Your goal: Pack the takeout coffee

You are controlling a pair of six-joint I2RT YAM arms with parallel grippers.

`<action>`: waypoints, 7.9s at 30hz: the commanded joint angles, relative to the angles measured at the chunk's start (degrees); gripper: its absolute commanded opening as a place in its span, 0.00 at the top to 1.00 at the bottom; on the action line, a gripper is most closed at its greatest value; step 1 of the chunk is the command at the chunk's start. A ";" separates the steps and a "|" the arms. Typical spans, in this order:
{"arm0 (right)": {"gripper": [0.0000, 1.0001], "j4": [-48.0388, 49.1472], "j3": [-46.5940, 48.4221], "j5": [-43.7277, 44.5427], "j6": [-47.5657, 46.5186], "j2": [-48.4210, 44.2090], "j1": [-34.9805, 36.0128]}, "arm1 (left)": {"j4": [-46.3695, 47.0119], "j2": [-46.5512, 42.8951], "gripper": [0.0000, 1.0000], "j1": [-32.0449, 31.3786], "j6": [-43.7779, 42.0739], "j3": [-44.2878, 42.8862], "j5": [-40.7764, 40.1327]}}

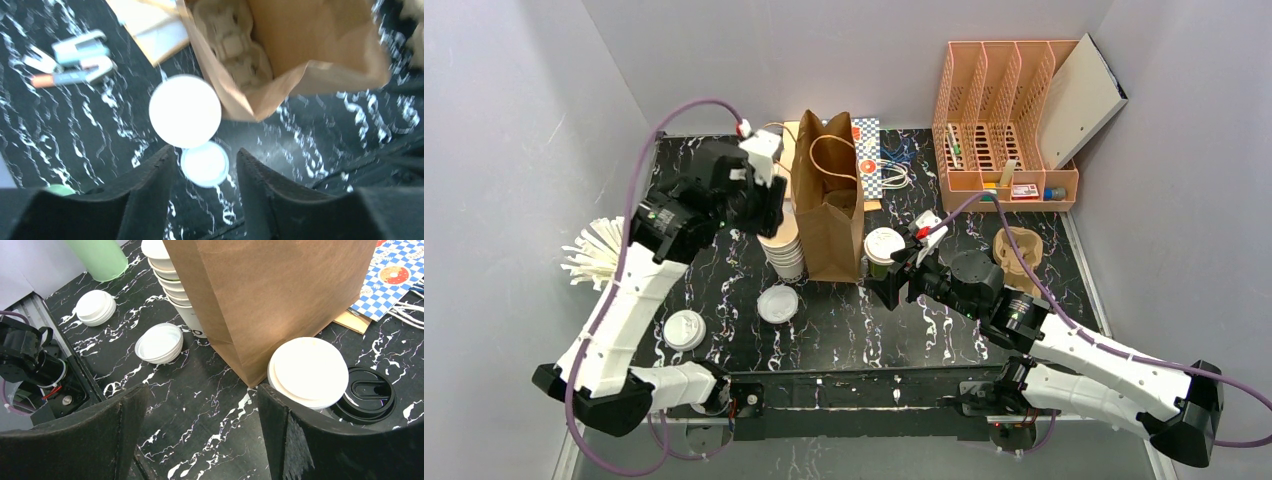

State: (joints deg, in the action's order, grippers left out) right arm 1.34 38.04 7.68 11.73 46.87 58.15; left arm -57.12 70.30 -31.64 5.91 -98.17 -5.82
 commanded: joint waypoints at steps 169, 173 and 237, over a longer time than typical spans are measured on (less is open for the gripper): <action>0.08 -8.48 -0.31 20.92 6.64 -13.82 0.03 | 64.37 -21.61 0.02 -15.37 13.42 74.71 -26.52; 0.08 -8.47 -0.23 20.97 6.36 -13.62 -0.05 | 68.38 -18.45 0.02 -13.12 14.14 75.31 -26.09; 0.07 -8.46 0.28 18.75 6.37 -12.81 -0.03 | 40.70 -23.89 0.61 3.38 19.81 67.18 4.07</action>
State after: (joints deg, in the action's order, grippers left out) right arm -9.69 37.63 26.68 18.09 34.65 57.87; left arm -10.90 46.02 -26.81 26.74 -28.67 -6.70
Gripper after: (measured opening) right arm 0.925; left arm 0.405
